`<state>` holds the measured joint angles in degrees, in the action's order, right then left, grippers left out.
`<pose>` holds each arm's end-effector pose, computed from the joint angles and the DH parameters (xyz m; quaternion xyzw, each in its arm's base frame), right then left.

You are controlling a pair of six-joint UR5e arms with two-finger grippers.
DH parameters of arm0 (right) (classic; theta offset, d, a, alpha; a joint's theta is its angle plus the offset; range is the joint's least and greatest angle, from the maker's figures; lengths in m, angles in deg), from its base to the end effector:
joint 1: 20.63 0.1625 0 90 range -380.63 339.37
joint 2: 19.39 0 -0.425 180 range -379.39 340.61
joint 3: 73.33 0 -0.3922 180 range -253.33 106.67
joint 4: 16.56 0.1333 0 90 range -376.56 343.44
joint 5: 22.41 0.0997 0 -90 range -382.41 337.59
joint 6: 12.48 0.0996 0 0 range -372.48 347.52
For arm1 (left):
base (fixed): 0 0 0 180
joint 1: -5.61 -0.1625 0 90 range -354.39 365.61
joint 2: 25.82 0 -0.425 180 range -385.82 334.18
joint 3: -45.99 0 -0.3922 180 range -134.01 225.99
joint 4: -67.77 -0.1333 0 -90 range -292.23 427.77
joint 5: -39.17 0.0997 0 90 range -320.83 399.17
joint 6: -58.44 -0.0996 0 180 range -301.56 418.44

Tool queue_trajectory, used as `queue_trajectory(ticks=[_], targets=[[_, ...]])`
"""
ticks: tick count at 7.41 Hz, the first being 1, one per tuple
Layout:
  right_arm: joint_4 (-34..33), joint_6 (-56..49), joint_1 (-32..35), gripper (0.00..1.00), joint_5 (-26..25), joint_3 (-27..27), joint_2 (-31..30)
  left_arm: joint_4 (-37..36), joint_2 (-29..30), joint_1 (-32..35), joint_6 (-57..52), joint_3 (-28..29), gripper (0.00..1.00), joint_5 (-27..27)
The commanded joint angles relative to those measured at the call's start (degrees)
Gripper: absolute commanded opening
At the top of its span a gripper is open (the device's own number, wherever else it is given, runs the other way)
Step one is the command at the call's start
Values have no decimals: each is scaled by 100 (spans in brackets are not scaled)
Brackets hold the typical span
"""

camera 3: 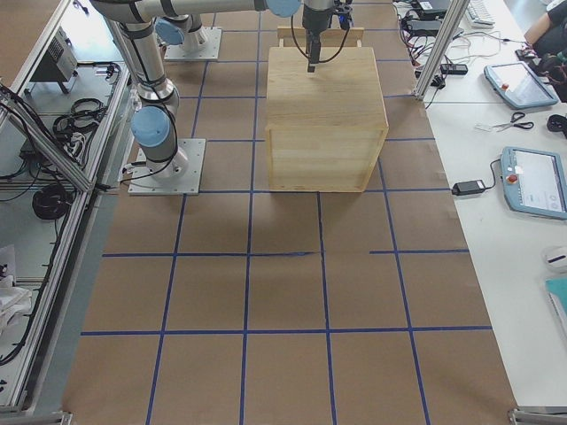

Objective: Open upper drawer
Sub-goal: 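Keep pulling the drawer farther open with the left gripper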

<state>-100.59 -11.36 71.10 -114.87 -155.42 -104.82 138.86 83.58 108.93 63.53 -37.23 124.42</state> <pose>0.1447 -0.5163 0.5050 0.0058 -0.9995 -0.0224 0.0220 -0.2838 -0.5842 0.3899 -0.0739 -0.9949 0.0475 0.0496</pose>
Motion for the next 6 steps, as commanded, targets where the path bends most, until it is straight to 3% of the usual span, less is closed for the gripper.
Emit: queue_trajectory(ticks=[1,6], targets=[[0,-6,2,100,0,0,0,55,-7,-23,-35,-2,100,61],[0,2,2,100,0,0,0,784,-393,-137,-26,340,100,70]])
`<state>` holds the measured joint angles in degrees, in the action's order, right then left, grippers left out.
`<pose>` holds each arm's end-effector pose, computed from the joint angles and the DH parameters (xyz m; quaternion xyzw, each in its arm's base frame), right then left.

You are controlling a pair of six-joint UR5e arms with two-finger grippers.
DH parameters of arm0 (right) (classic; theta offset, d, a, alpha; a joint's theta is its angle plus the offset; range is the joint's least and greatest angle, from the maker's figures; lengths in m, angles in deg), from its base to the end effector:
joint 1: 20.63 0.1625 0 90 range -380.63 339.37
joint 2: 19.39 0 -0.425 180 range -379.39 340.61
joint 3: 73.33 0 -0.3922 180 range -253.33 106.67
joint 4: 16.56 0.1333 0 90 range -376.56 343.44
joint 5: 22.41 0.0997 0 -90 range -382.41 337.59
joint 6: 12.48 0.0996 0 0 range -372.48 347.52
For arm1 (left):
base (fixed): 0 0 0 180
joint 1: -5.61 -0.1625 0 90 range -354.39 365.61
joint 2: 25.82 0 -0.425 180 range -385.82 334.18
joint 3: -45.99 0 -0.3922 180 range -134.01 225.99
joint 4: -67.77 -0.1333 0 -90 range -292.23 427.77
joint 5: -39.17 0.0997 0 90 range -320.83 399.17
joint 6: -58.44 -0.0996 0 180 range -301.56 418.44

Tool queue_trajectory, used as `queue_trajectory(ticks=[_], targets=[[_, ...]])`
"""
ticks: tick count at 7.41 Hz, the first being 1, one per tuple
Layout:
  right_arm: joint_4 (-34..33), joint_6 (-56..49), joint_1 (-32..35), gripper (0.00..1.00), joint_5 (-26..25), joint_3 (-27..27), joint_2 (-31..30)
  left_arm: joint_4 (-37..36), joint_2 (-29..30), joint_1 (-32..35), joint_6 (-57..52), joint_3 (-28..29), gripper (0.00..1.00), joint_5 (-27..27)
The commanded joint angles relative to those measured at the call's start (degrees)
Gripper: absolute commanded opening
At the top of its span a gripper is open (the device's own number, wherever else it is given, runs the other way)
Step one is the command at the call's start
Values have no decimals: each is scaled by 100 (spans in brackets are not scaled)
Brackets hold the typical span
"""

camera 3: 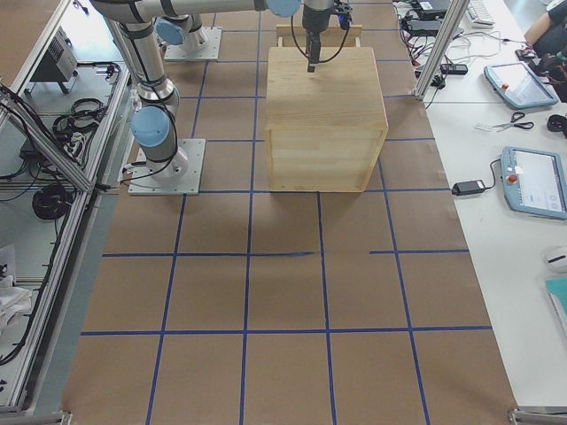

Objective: Open upper drawer

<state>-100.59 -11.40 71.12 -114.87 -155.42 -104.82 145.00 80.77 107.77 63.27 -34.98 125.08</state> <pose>0.1449 -0.5162 0.5050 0.0063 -0.9995 -0.0224 0.0220 -0.2675 -0.5750 0.4283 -0.0654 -0.9962 0.0397 0.0420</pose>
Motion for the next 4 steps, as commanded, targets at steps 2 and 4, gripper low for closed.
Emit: queue_trajectory(ticks=[2,4], targets=[[0,-3,0,100,0,-9,0,214,-270,-152,9,108,100,650],[0,6,0,100,0,-9,0,249,-428,-695,-8,29,100,716]])
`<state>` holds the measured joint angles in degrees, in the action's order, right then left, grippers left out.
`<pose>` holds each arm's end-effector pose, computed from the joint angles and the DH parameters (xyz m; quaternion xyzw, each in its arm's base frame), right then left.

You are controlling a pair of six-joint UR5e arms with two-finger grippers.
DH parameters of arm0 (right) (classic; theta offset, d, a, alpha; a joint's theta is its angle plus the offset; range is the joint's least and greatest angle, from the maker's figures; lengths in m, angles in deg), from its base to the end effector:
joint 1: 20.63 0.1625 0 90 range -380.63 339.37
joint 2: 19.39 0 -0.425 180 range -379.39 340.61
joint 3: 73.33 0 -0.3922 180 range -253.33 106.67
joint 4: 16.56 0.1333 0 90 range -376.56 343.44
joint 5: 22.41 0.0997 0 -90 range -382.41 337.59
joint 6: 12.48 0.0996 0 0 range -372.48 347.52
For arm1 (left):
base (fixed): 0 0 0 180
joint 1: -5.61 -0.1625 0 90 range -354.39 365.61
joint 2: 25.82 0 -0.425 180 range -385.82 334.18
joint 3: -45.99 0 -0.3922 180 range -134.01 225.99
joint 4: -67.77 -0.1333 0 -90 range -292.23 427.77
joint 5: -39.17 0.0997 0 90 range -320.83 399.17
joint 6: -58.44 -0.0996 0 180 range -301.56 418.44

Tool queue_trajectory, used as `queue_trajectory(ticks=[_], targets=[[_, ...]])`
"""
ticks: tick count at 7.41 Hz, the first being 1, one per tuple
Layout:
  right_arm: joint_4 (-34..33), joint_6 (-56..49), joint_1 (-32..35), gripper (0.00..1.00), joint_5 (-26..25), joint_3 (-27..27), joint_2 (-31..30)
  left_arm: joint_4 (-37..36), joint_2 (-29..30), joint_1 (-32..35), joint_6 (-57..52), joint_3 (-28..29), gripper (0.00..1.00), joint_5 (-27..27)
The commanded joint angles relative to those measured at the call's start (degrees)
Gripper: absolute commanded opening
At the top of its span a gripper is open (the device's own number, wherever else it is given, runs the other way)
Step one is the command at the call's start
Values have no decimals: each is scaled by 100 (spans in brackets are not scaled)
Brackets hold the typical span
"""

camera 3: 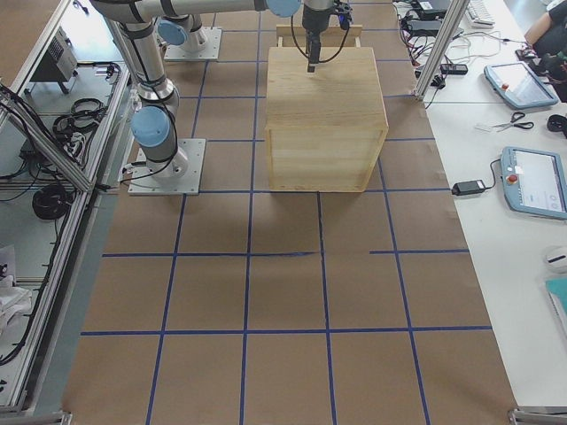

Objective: Open upper drawer

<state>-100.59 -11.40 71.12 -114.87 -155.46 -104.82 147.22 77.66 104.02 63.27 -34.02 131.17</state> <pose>0.1449 -0.5162 0.5047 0.0063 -0.9995 -0.0228 0.0220 -0.2164 -0.5763 0.4654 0.0301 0.9975 -0.0632 0.0102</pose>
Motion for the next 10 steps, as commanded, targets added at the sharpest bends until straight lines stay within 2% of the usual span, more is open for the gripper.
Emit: queue_trajectory(ticks=[1,5,6,8,10], targets=[[0,6,0,100,0,4,0,245,-257,-575,-9,-33,100,107],[0,-3,0,100,0,-5,0,1080,-740,-1236,-666,-129,100,-51],[0,-3,-8,100,0,4,0,1082,-828,-1219,-686,-268,100,-278],[0,-3,0,100,0,-5,0,1047,-1083,-1166,-686,-637,100,-218],[0,-3,0,100,0,4,0,1047,-1119,-1175,-686,-665,100,-254]])
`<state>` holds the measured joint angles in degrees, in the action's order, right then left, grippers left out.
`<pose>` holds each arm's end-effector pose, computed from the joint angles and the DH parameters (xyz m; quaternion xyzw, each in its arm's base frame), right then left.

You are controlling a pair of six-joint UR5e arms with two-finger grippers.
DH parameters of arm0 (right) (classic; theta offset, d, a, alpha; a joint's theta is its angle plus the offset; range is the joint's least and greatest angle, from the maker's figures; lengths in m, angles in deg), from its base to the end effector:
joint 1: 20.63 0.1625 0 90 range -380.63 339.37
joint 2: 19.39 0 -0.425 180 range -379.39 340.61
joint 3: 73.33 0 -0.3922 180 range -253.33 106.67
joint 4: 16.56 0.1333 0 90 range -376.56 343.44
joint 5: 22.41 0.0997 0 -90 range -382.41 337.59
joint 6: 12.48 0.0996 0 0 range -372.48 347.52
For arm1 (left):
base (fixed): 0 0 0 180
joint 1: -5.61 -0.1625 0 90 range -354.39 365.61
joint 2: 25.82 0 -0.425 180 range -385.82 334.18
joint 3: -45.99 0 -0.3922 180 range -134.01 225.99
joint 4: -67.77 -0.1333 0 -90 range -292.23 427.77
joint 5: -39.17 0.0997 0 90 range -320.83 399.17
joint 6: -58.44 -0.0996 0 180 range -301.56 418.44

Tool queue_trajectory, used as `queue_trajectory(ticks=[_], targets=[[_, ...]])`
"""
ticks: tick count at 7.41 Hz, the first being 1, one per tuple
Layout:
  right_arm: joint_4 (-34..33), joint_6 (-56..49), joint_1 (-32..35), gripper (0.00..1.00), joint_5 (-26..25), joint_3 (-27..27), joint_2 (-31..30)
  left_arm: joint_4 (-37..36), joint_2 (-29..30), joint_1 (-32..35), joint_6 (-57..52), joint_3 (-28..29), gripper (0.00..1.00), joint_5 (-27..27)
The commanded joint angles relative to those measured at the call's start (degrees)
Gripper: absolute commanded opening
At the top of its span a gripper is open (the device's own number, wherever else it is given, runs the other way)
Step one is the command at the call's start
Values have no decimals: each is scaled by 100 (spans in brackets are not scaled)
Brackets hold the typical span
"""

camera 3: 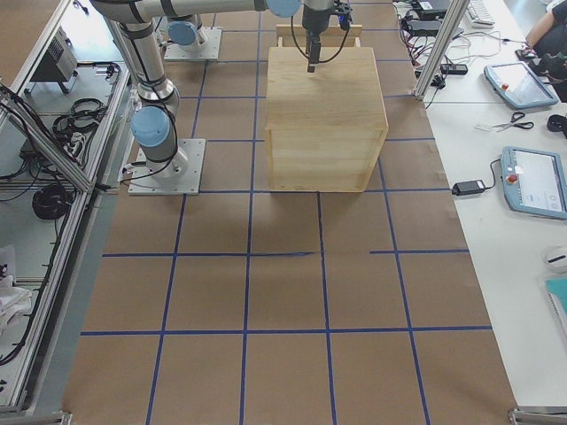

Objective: Open upper drawer

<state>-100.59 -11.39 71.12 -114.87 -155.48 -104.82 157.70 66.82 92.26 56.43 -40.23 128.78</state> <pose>0.1449 -0.5162 0.5045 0.0063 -0.9995 -0.0229 0.0220 -0.1037 -0.5204 0.4974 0.0117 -0.9999 0.0107 0.0029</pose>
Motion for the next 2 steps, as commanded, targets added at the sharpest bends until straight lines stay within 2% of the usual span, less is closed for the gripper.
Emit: queue_trajectory(ticks=[1,2], targets=[[0,5,1,100,0,6,0,-2,-19,1,-2,-53,100,-5],[0,5,1,100,0,6,0,-2,-27,-8,-2,-53,100,12]])
